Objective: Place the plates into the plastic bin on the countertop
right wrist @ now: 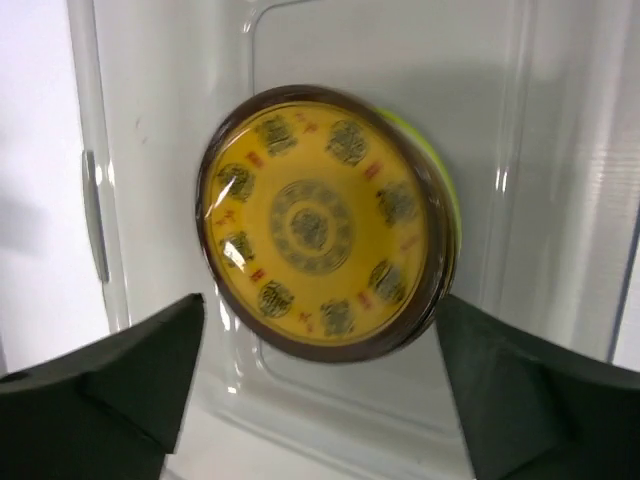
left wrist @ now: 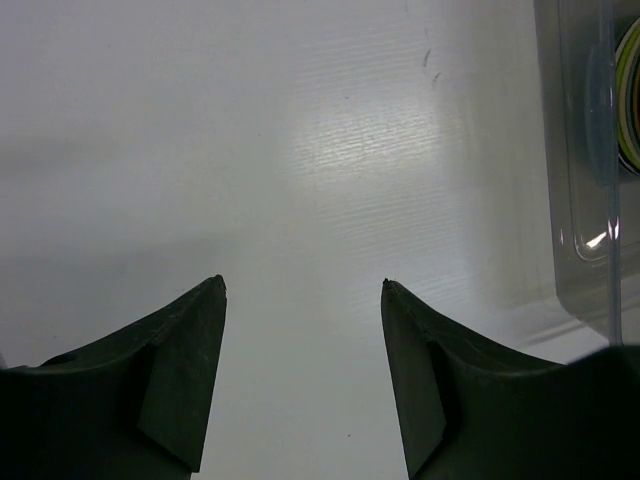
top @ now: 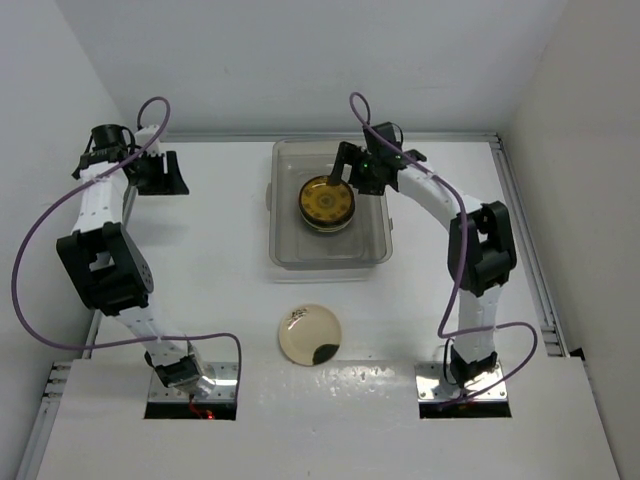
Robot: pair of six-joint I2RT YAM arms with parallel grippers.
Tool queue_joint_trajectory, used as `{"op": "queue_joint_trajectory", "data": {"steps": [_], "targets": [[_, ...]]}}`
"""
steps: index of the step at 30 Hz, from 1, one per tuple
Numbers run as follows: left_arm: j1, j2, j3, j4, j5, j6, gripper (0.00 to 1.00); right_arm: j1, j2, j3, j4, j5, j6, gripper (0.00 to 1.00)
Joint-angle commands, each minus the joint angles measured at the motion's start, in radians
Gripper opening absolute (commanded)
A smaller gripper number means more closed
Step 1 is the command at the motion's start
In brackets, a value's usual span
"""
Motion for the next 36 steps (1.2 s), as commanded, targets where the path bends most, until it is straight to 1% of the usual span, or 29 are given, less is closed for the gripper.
{"op": "queue_joint_trajectory", "data": {"steps": [1, 3, 4, 5, 6, 7, 8, 9, 10, 11, 12, 13, 14, 15, 16, 18, 20, 21, 23, 24, 25, 26, 27, 28, 30, 31, 33, 36], "targets": [[0.008, -0.047, 0.029, 0.013, 0.040, 0.011, 0.65, 0.028, -0.025, 0.151, -0.138, -0.044, -0.147, 1.00], [0.008, -0.056, 0.029, 0.013, 0.040, 0.011, 0.65, 0.077, -0.091, 0.153, -0.221, 0.019, -0.230, 1.00], [0.008, -0.067, 0.029, 0.013, 0.040, 0.011, 0.65, 0.103, -0.221, 0.091, -0.220, 0.103, -0.242, 1.00], [0.008, -0.081, 0.029, 0.013, 0.040, 0.011, 0.65, 0.122, -0.274, -0.016, -0.209, 0.146, -0.249, 1.00], [0.018, -0.092, 0.019, 0.013, 0.051, 0.011, 0.65, 0.178, -0.328, -0.143, -0.162, 0.185, -0.267, 1.00], [0.019, -0.101, 0.010, 0.013, 0.051, 0.011, 0.65, 0.198, -0.433, -0.214, -0.142, 0.203, -0.270, 1.00], [0.019, -0.111, 0.000, 0.013, 0.051, 0.011, 0.65, 0.221, -0.523, -0.396, -0.133, 0.195, -0.270, 1.00], [0.019, -0.139, -0.028, 0.013, 0.060, 0.011, 0.65, 0.290, -0.557, -0.451, -0.132, 0.182, -0.238, 1.00], [0.028, -0.153, -0.043, 0.013, 0.060, 0.011, 0.65, 0.316, -0.627, -0.501, -0.136, 0.164, -0.218, 1.00], [0.028, -0.167, -0.059, 0.013, 0.060, 0.011, 0.65, 0.347, -0.637, -0.637, -0.126, 0.127, -0.186, 0.94], [0.028, -0.197, -0.089, 0.013, 0.060, 0.022, 0.65, 0.432, -0.654, -0.678, -0.099, 0.121, -0.137, 0.73], [0.028, -0.211, -0.105, 0.013, 0.060, 0.022, 0.65, 0.467, -0.655, -0.718, -0.071, 0.121, -0.112, 0.64], [0.028, -0.226, -0.119, 0.013, 0.060, 0.022, 0.65, 0.522, -0.657, -0.777, -0.004, 0.124, -0.068, 0.59], [0.028, -0.243, -0.134, 0.013, 0.060, 0.033, 0.65, 0.548, -0.648, -0.831, 0.028, 0.136, -0.046, 0.61], [0.028, -0.260, -0.163, 0.013, 0.060, 0.033, 0.65, 0.585, -0.642, -0.873, 0.127, 0.165, 0.016, 0.64], [0.028, -0.320, -0.191, 0.013, 0.060, 0.059, 0.65, 0.607, -0.610, -0.920, 0.185, 0.173, 0.052, 0.66], [0.028, -0.358, -0.227, 0.013, 0.060, 0.079, 0.67, 0.619, -0.583, -0.953, 0.292, 0.165, 0.101, 0.66], [0.028, -0.389, -0.228, 0.003, 0.048, 0.088, 0.67, 0.623, -0.562, -0.980, 0.314, 0.176, 0.110, 0.63], [0.028, -0.398, -0.240, -0.009, 0.036, 0.103, 0.67, 0.636, -0.528, -0.999, 0.349, 0.194, 0.138, 0.59], [0.037, -0.412, -0.240, -0.018, 0.035, 0.117, 0.67, 0.639, -0.516, -1.020, 0.399, 0.201, 0.153, 0.57], [0.037, -0.421, -0.240, -0.027, 0.035, 0.117, 0.67, 0.640, -0.488, -1.046, 0.421, 0.191, 0.161, 0.52], [0.037, -0.421, -0.249, -0.041, 0.035, 0.129, 0.67, 0.639, -0.478, -1.060, 0.508, 0.140, 0.168, 0.49], [0.037, -0.421, -0.249, -0.041, 0.046, 0.129, 0.67, 0.637, -0.447, -1.082, 0.528, 0.121, 0.179, 0.45], [0.037, -0.432, -0.249, -0.050, 0.046, 0.129, 0.67, 0.639, -0.438, -1.097, 0.553, 0.112, 0.181, 0.35], [0.046, -0.441, -0.260, -0.050, 0.046, 0.129, 0.67, 0.648, -0.404, -1.099, 0.590, 0.052, 0.188, 0.23], [0.046, -0.441, -0.269, -0.050, 0.046, 0.138, 0.67, 0.651, -0.404, -1.097, 0.587, 0.046, 0.193, 0.12], [0.057, -0.452, -0.269, -0.059, 0.055, 0.139, 0.67, 0.668, -0.419, -1.092, 0.558, 0.058, 0.192, 0.00], [0.066, -0.452, -0.269, -0.069, 0.055, 0.158, 0.67, 0.683, -0.483, -1.067, 0.464, 0.090, 0.146, 0.00]]}}
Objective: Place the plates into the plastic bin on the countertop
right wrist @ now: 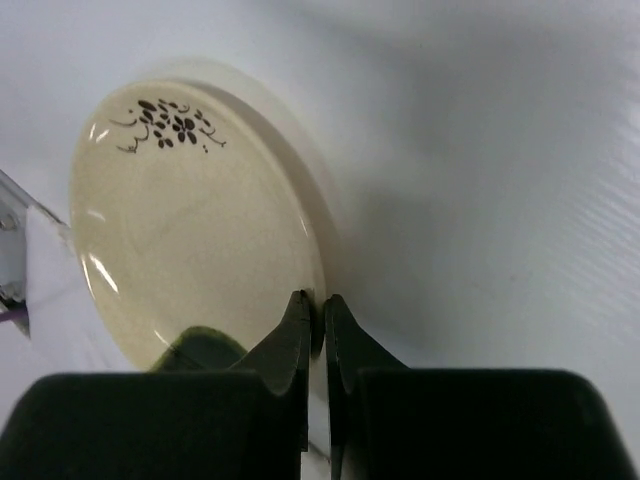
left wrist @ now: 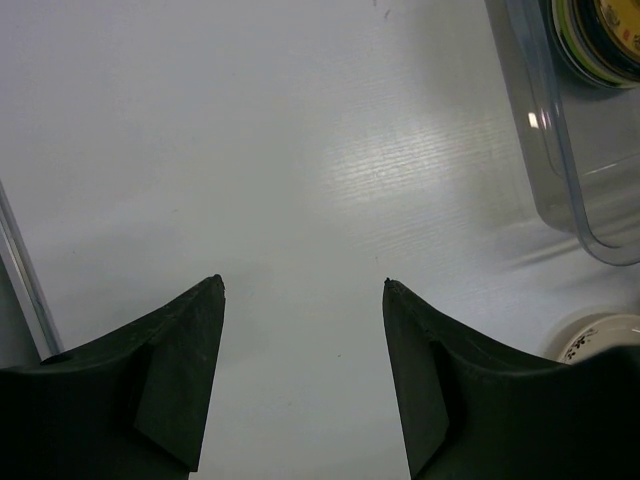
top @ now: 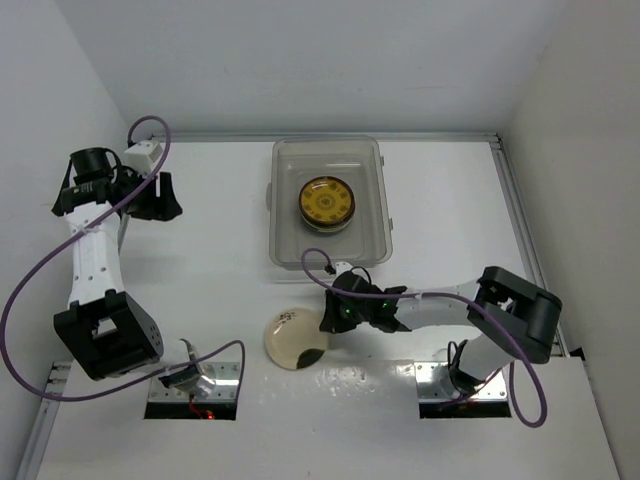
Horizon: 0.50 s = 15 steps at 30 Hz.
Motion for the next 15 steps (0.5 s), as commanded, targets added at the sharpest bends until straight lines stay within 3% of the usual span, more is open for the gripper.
{"op": "queue_joint_trajectory", "data": {"steps": [1, 5, 8, 15], "targets": [[0.022, -0.036, -0.003, -0.013, 0.022, 0.033, 0.67, 0.037, -0.054, 0.066, -0.169, 0.013, -0.084, 0.00], [0.045, -0.036, -0.003, -0.013, 0.022, 0.042, 0.67, 0.051, -0.146, 0.273, -0.390, 0.004, -0.240, 0.00], [0.063, -0.026, -0.003, -0.013, 0.022, 0.042, 0.67, -0.010, -0.186, 0.470, -0.418, -0.044, -0.288, 0.00], [0.095, 0.003, 0.006, -0.013, 0.022, 0.042, 0.67, -0.444, -0.073, 0.719, -0.438, -0.107, -0.267, 0.00]]}}
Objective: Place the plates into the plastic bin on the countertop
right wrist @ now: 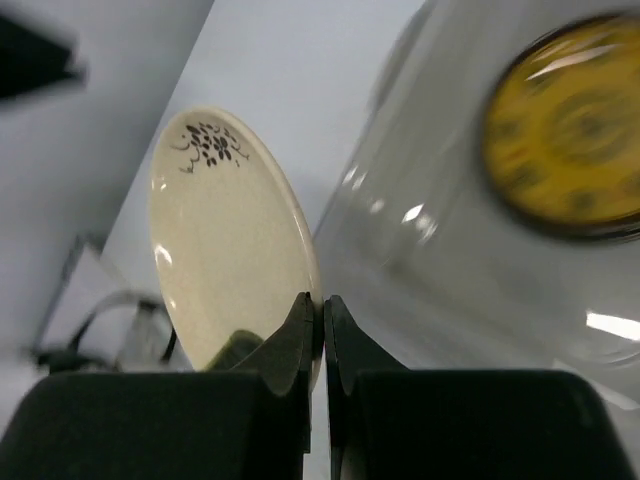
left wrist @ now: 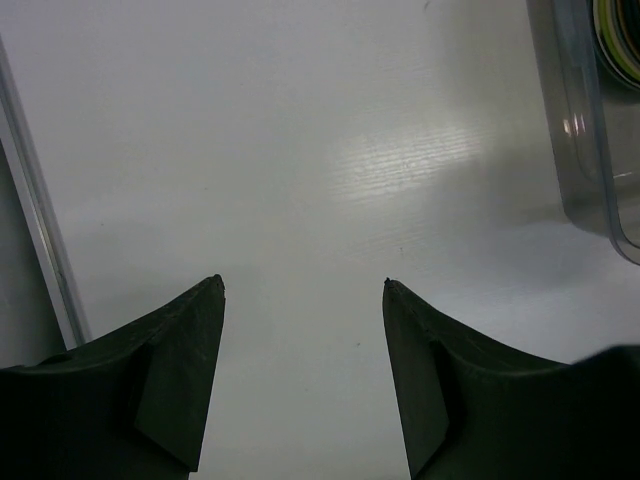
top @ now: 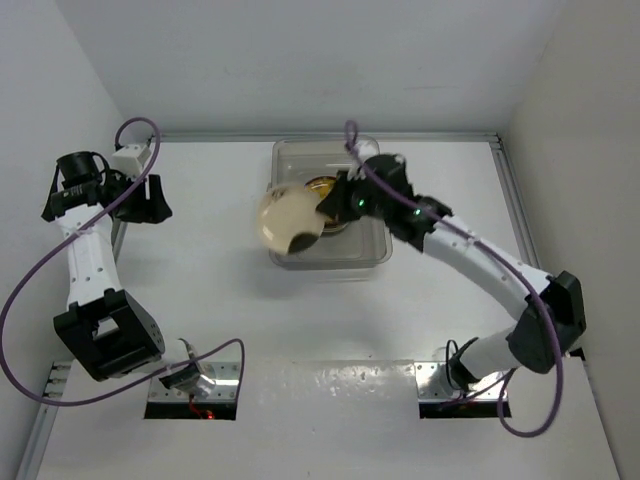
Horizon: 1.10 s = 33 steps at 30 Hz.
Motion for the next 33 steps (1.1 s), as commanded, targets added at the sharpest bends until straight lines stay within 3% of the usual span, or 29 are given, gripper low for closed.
{"op": "queue_joint_trajectory", "data": {"steps": [1, 4, 7, 12, 16, 17, 19, 22, 27, 32, 33], "targets": [[0.021, 0.003, 0.008, 0.001, 0.022, 0.003, 0.67, -0.166, 0.084, 0.097, -0.018, 0.002, 0.008, 0.00], [0.030, 0.027, 0.026, -0.008, 0.022, -0.009, 0.67, -0.301, 0.159, 0.160, -0.001, 0.009, 0.040, 0.00], [0.039, 0.056, 0.046, -0.008, 0.031, -0.029, 0.67, -0.355, 0.311, 0.237, -0.001, -0.010, 0.034, 0.00], [0.039, 0.095, 0.055, -0.008, 0.031, -0.038, 0.67, -0.383, 0.455, 0.364, -0.069, -0.052, 0.039, 0.00], [0.039, 0.106, 0.046, 0.001, 0.022, -0.047, 0.67, -0.387, 0.509, 0.341, -0.023, -0.003, 0.043, 0.01], [0.039, 0.106, 0.046, 0.001, 0.022, -0.047, 0.67, -0.393, 0.518, 0.343, -0.015, 0.005, 0.045, 0.05], [0.039, 0.106, 0.046, 0.001, 0.022, -0.047, 0.67, -0.395, 0.551, 0.363, -0.017, 0.006, 0.031, 0.36], [0.039, 0.106, 0.046, 0.001, 0.011, -0.047, 0.67, -0.386, 0.594, 0.450, -0.088, -0.015, -0.057, 0.97], [0.039, 0.095, 0.046, 0.001, 0.011, -0.038, 0.68, -0.370, 0.539, 0.520, -0.256, -0.029, -0.185, 1.00], [0.039, 0.076, 0.037, 0.001, 0.011, -0.029, 0.68, -0.442, 0.223, 0.322, -0.305, -0.003, -0.178, 1.00], [0.039, 0.076, 0.028, 0.001, 0.011, -0.029, 0.68, -0.515, 0.153, 0.303, -0.344, 0.002, -0.170, 1.00]]}}
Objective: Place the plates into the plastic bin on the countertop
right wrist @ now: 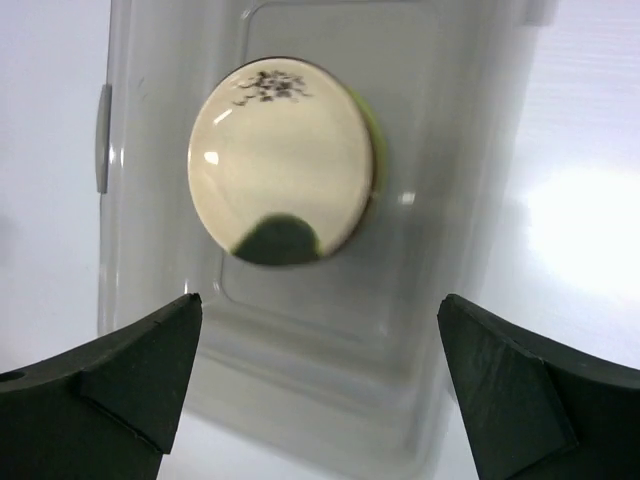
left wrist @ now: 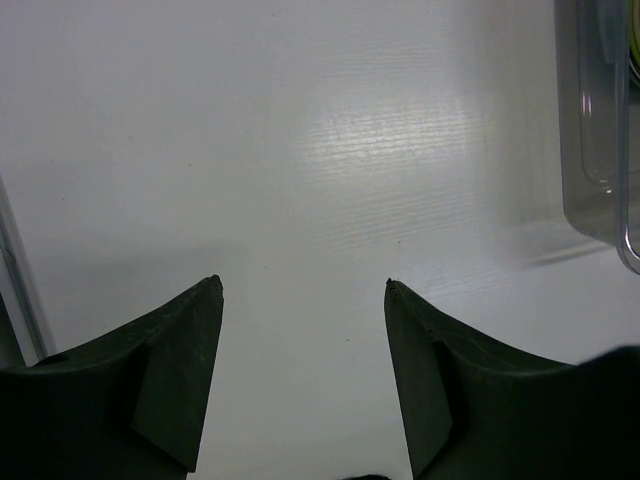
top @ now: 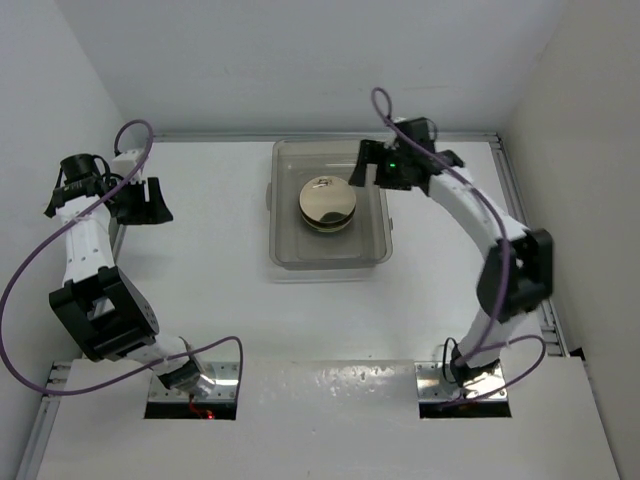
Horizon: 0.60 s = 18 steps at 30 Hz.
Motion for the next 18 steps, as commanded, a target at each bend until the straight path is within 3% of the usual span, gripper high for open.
{"op": "queue_joint_trajectory", "data": {"steps": [1, 7, 10, 18], "targets": [[0.012, -0.035, 0.016, 0.011, 0.009, 0.011, 0.68, -0.136, -0.242, -0.065, -0.134, 0.019, -0.021, 1.00], [-0.018, -0.044, 0.007, 0.011, 0.028, 0.011, 0.69, -0.435, -0.618, -0.303, -0.224, 0.165, -0.096, 1.00], [-0.027, -0.044, 0.007, 0.011, 0.028, 0.011, 0.69, -0.496, -0.817, -0.366, -0.216, 0.277, -0.140, 1.00], [-0.037, -0.053, 0.016, 0.011, 0.047, 0.002, 0.69, -0.553, -0.939, -0.346, -0.268, 0.352, -0.187, 1.00]]}}
